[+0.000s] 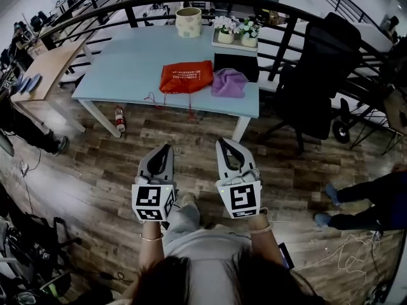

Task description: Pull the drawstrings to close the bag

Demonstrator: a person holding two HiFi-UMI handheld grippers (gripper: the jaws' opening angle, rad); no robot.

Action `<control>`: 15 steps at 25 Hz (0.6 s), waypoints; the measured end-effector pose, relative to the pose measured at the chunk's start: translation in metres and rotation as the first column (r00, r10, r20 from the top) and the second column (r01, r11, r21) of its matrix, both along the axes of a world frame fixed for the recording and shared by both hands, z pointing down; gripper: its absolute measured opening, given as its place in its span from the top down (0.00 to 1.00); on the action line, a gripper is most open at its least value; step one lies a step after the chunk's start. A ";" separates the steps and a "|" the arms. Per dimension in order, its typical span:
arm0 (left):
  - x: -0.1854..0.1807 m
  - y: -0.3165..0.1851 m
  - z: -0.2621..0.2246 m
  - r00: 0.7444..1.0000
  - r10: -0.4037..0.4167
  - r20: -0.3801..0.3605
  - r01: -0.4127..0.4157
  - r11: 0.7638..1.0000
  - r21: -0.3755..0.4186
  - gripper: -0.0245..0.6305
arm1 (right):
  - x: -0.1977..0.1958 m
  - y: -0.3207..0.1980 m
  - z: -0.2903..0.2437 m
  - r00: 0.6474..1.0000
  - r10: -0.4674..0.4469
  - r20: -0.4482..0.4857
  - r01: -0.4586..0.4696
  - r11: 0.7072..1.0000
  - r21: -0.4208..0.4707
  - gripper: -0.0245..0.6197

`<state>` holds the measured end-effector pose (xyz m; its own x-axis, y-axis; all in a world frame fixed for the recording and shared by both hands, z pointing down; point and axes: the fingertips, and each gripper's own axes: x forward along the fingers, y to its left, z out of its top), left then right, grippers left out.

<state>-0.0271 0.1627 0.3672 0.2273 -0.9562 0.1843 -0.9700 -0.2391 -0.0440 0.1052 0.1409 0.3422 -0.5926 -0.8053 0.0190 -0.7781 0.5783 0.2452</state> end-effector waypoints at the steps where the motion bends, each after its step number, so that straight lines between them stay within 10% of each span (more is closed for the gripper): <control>1: 0.002 0.001 -0.002 1.000 0.001 0.000 -0.001 1.000 0.001 0.92 | 0.001 0.002 -0.001 1.000 -0.001 0.003 0.001 1.000 0.000 0.92; 15: 0.010 0.023 -0.022 1.000 0.006 -0.020 -0.005 0.999 0.043 0.92 | 0.003 0.018 -0.011 0.999 -0.001 0.046 0.001 1.000 -0.004 0.92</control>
<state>-0.0175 0.1860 0.3449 0.2359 -0.9618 0.1389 -0.9694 -0.2428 -0.0351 0.1079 0.1588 0.3308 -0.5934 -0.8049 -0.0050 -0.7882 0.5798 0.2066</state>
